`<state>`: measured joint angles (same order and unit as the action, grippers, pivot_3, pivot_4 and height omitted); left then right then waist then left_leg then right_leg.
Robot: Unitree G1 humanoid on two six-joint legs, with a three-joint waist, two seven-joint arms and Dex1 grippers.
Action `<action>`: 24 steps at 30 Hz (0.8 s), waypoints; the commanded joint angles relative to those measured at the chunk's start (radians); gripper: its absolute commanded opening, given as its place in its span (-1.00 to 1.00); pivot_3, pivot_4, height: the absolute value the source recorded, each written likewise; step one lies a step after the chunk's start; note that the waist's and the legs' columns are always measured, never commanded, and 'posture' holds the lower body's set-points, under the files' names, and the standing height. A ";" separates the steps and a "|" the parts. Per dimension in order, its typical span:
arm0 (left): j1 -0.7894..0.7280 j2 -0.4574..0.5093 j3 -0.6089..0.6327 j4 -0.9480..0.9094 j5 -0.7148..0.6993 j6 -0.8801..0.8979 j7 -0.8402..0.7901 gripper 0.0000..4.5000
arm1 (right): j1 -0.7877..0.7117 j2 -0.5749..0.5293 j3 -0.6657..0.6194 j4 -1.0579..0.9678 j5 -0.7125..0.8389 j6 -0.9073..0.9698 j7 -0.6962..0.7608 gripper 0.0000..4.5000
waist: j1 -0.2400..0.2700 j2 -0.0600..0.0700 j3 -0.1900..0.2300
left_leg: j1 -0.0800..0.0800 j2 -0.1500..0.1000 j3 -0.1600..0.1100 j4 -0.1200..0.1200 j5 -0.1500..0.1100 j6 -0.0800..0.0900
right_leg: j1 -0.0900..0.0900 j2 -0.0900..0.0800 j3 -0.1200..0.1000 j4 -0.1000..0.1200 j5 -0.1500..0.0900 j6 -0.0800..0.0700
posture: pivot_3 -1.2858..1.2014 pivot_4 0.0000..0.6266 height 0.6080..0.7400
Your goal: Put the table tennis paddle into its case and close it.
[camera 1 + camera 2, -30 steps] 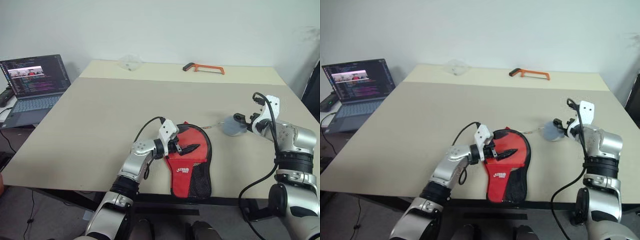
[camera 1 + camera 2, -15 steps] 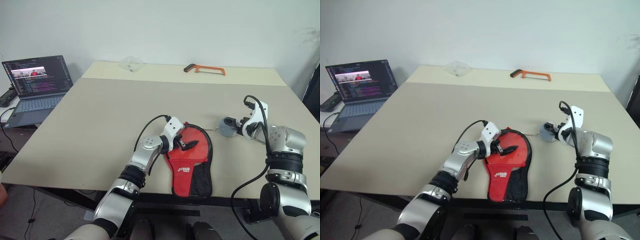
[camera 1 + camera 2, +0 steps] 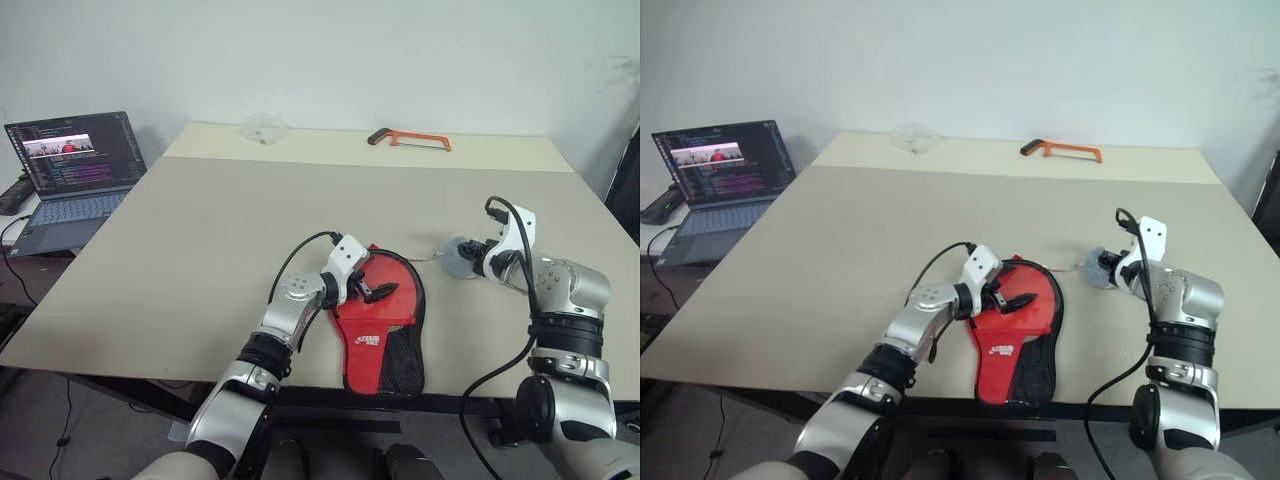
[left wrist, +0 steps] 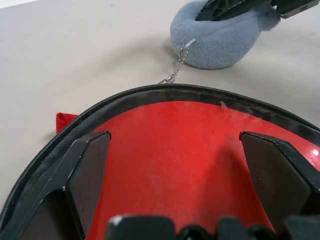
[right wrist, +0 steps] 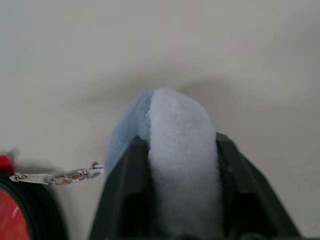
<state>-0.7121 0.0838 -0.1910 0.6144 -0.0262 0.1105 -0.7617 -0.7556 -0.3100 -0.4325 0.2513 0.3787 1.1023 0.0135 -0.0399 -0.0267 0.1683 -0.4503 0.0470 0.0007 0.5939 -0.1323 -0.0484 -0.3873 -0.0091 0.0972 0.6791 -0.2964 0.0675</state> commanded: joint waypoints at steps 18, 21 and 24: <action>0.036 -0.004 -0.043 0.042 0.020 0.042 -0.003 1.00 | 0.227 -0.524 0.287 -0.253 -0.074 -0.034 0.395 -0.89 | 0.023 0.002 0.000 | -0.002 -0.004 0.001 -0.001 0.000 0.000 | 0.000 -0.005 0.000 -0.004 -0.001 0.002 | 0.03 -0.52 1.00; 0.033 0.004 -0.045 0.046 0.022 0.040 -0.006 1.00 | 0.414 -0.723 0.341 -0.485 -0.008 -0.082 0.649 -0.89 | 0.024 0.003 -0.001 | -0.003 -0.006 0.000 -0.001 -0.001 0.000 | 0.000 -0.007 -0.001 -0.005 -0.004 0.005 | 0.03 -0.52 1.00; 0.029 0.009 -0.048 0.056 0.023 0.037 -0.012 1.00 | 0.564 -0.860 0.319 -0.658 0.029 -0.203 0.845 -0.89 | 0.014 0.004 -0.002 | -0.001 -0.006 0.000 -0.001 -0.002 0.001 | 0.002 -0.007 -0.001 -0.006 -0.005 0.006 | 0.03 -0.52 1.00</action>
<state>-0.7142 0.0858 -0.2216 0.6156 -0.0273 0.1252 -0.7742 -0.2212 -1.1146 -0.0796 -0.3103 0.3872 0.9680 0.7549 -0.0255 -0.0224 0.1665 -0.4513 0.0406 0.0009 0.5926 -0.1341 -0.0478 -0.3849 -0.0163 0.0957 0.6730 -0.3011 0.0730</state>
